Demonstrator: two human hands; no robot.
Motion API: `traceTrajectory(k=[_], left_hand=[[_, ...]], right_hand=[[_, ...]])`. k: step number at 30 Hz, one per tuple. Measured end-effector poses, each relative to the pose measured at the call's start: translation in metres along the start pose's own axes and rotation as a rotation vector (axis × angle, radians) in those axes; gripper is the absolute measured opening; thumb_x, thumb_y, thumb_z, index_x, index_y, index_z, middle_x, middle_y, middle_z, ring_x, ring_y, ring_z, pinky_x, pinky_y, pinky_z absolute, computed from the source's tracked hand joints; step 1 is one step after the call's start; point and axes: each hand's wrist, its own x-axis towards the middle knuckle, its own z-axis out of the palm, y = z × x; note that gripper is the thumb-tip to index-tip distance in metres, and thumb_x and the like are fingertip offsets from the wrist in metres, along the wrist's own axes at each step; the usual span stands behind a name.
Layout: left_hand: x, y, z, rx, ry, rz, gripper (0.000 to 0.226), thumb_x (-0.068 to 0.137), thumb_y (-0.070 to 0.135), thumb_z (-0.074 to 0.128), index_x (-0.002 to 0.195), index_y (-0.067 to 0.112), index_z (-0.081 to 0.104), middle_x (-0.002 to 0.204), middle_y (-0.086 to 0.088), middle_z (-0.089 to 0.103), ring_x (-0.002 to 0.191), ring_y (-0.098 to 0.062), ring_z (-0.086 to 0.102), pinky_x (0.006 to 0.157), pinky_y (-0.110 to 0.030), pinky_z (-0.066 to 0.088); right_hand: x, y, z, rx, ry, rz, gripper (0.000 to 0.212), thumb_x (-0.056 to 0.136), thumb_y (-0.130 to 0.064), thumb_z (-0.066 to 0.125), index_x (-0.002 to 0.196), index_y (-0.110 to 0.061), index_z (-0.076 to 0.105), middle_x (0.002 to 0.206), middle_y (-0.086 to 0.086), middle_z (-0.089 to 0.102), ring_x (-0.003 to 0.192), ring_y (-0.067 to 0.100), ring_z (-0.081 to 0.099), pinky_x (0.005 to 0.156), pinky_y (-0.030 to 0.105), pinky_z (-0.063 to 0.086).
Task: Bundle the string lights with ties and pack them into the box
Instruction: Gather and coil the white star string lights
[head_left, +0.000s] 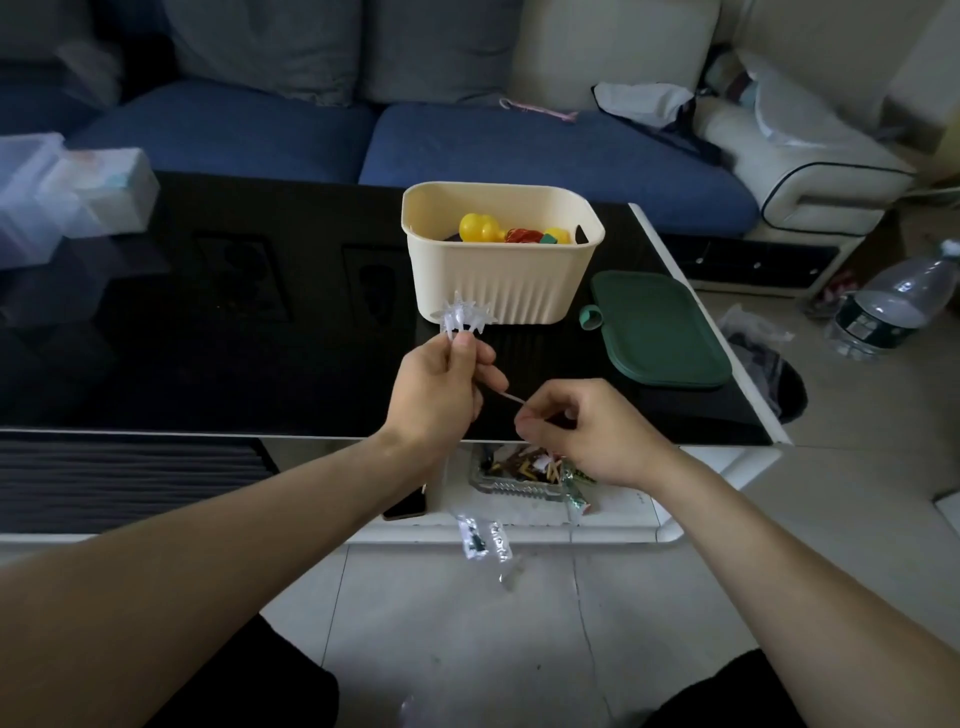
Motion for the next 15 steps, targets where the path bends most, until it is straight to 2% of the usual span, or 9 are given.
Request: traceTrajectory(k=[3,5,8,10,11,13,15], left_hand=[[0.001,-0.001,-0.001,0.024,0.019,-0.004,0.034,0.108,0.025,0.033,0.084,0.014,0.055,0.065,0.001,0.068,0.053,-0.009,0.049,0.051,-0.018,0.04],[0.003,0.001,-0.003,-0.033,0.028,-0.045,0.036,0.108,0.024,0.032,0.081,0.014,0.052,0.061,0.002,0.066,0.065,-0.014,0.057,0.063,-0.025,0.046],[0.005,0.004,-0.004,-0.249,0.02,-0.137,0.037,0.109,0.021,0.029,0.08,0.012,0.049,0.054,-0.003,0.059,0.079,-0.029,0.071,0.083,-0.035,0.056],[0.007,0.007,-0.005,-0.374,0.016,-0.185,0.036,0.109,0.022,0.03,0.08,0.011,0.047,0.052,-0.004,0.052,0.067,-0.029,0.071,0.079,-0.039,0.06],[0.008,0.007,-0.006,-0.399,0.022,-0.199,0.036,0.109,0.024,0.031,0.079,0.011,0.047,0.052,-0.003,0.049,0.057,-0.025,0.066,0.073,-0.039,0.061],[0.01,0.008,-0.008,-0.399,0.036,-0.21,0.036,0.109,0.026,0.031,0.079,0.013,0.046,0.051,0.001,0.04,0.044,-0.017,0.047,0.059,-0.035,0.058],[0.012,0.008,-0.01,-0.387,0.052,-0.207,0.037,0.109,0.028,0.029,0.078,0.015,0.044,0.052,0.003,0.031,0.043,-0.013,0.03,0.047,-0.028,0.046]], right_hand=[[0.0,0.001,-0.005,0.063,0.055,0.023,0.006,0.089,-0.022,0.075,0.095,-0.023,0.072,0.078,-0.001,0.072,0.068,0.01,0.066,0.065,0.03,0.055],[-0.001,0.002,-0.009,0.062,0.028,0.094,0.022,0.089,-0.022,0.076,0.108,-0.022,0.066,0.074,-0.001,0.067,0.062,0.008,0.063,0.062,0.024,0.051],[-0.003,0.006,-0.007,0.095,-0.08,0.161,0.042,0.086,-0.012,0.078,0.122,-0.019,0.057,0.09,0.0,0.063,0.065,0.011,0.066,0.069,0.034,0.059],[-0.004,0.008,-0.007,0.067,-0.148,0.175,0.04,0.085,-0.01,0.079,0.118,-0.02,0.059,0.103,0.002,0.06,0.069,0.016,0.067,0.069,0.036,0.061],[-0.004,0.009,-0.008,0.053,-0.189,0.186,0.034,0.085,-0.014,0.08,0.113,-0.019,0.062,0.103,0.003,0.062,0.07,0.018,0.067,0.068,0.036,0.061],[-0.006,0.011,-0.013,0.053,-0.297,0.236,0.026,0.083,-0.026,0.081,0.101,-0.015,0.067,0.09,0.008,0.07,0.071,0.021,0.068,0.069,0.039,0.061],[-0.009,0.014,-0.021,0.023,-0.424,0.314,0.028,0.082,-0.032,0.081,0.095,-0.011,0.069,0.078,0.007,0.073,0.07,0.019,0.069,0.071,0.037,0.059]])
